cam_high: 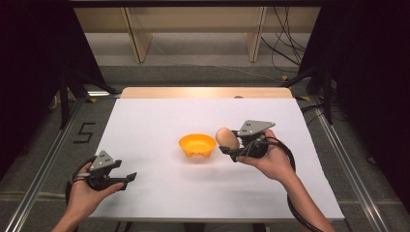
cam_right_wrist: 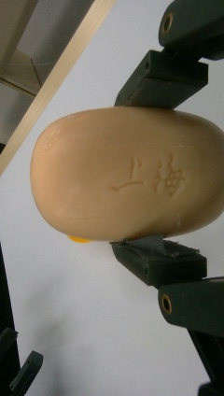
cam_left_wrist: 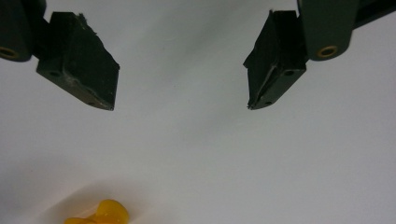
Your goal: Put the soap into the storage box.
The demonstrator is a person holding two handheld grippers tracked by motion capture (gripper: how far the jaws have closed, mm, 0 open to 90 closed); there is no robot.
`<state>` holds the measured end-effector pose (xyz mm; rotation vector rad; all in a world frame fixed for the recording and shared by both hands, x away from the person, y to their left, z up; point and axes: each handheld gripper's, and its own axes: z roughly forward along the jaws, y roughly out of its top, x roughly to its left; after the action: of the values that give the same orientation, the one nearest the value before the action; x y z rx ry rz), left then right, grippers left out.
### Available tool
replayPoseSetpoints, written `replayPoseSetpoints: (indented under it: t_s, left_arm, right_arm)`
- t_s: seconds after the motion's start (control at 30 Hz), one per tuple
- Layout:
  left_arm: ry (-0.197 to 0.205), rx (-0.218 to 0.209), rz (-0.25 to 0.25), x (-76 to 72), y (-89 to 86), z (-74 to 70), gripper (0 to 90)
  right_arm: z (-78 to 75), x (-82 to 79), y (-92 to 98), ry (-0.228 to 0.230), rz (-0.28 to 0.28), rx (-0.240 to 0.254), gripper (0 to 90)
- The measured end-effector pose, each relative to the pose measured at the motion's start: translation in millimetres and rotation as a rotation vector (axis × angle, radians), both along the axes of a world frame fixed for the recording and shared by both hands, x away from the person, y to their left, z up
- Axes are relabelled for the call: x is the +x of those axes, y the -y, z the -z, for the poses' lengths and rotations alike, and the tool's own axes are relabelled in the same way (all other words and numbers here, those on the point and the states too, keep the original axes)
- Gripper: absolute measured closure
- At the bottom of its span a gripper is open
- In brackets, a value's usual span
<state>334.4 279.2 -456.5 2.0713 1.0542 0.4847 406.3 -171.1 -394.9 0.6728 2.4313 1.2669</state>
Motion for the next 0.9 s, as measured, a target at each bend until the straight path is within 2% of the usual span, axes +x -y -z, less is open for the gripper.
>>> replayPoseSetpoints:
  t_s: [0.1, 0.13, 0.23, 0.27, 0.33, 0.4, 0.43, 0.5, 0.53, 0.6, 0.63, 0.7, 0.77, 0.9]
  left_arm:
    - [0.003, 0.005, -0.002, 0.1, -0.7, -0.2, 24.5]
    - [0.002, 0.003, 0.002, -0.1, -0.7, -0.4, 24.5]
    - [0.004, 0.008, -0.002, 0.2, -0.8, -0.3, 24.5]
    - [0.004, 0.004, -0.003, 0.1, -0.6, -0.2, 24.5]
    - [0.004, 0.006, -0.003, 0.1, -0.5, -0.2, 24.5]
    - [0.005, -0.009, 0.0, -0.3, 0.2, -0.3, 24.5]
    - [0.004, 0.003, -0.002, 0.1, -0.5, -0.4, 24.5]
    - [0.0, -0.006, -0.008, 0.0, -0.2, -0.1, 24.6]
    - [0.0, -0.007, -0.007, -0.1, -0.3, -0.1, 24.6]
    - [0.0, -0.011, -0.005, -0.3, -0.3, -0.4, 24.6]
    - [0.004, -0.006, -0.001, -0.2, -0.6, -0.7, 24.6]
    - [-0.004, -0.008, -0.006, -0.5, -0.4, -0.9, 24.6]
    - [-0.003, -0.011, -0.007, -0.5, -0.2, -0.9, 24.6]
    - [0.005, -0.013, -0.007, -0.4, -0.4, -0.8, 24.6]
  right_arm:
    - [0.4, 1.1, -1.0, 0.018, 0.0, 0.005, 33.4]
    - [0.1, 0.5, -1.1, -0.001, 0.005, 0.002, 33.4]
    - [0.4, 1.9, -2.8, 0.021, -0.005, 0.006, 33.4]
    - [-0.1, 1.7, -2.9, 0.012, -0.006, -0.001, 33.4]
    - [-0.1, 2.1, -3.8, 0.016, -0.008, 0.0, 33.4]
    - [0.5, 2.8, -5.0, 0.027, -0.008, 0.004, 33.4]
    - [0.2, 2.3, -5.1, 0.016, 0.002, 0.004, 33.4]
    - [0.0, 2.5, -6.1, 0.004, -0.005, 0.0, 33.4]
    - [0.4, 3.4, -6.7, 0.016, -0.008, 0.004, 33.4]
    - [0.1, 3.0, -7.8, 0.002, 0.0, 0.005, 33.4]
    - [0.4, 3.9, -8.7, 0.019, -0.002, 0.007, 33.4]
    - [0.1, 4.7, -10.1, 0.024, -0.008, 0.002, 33.4]
    - [0.3, 4.6, -11.9, 0.006, -0.007, 0.003, 33.4]
    - [0.5, 6.7, -14.4, 0.012, -0.019, -0.005, 33.4]
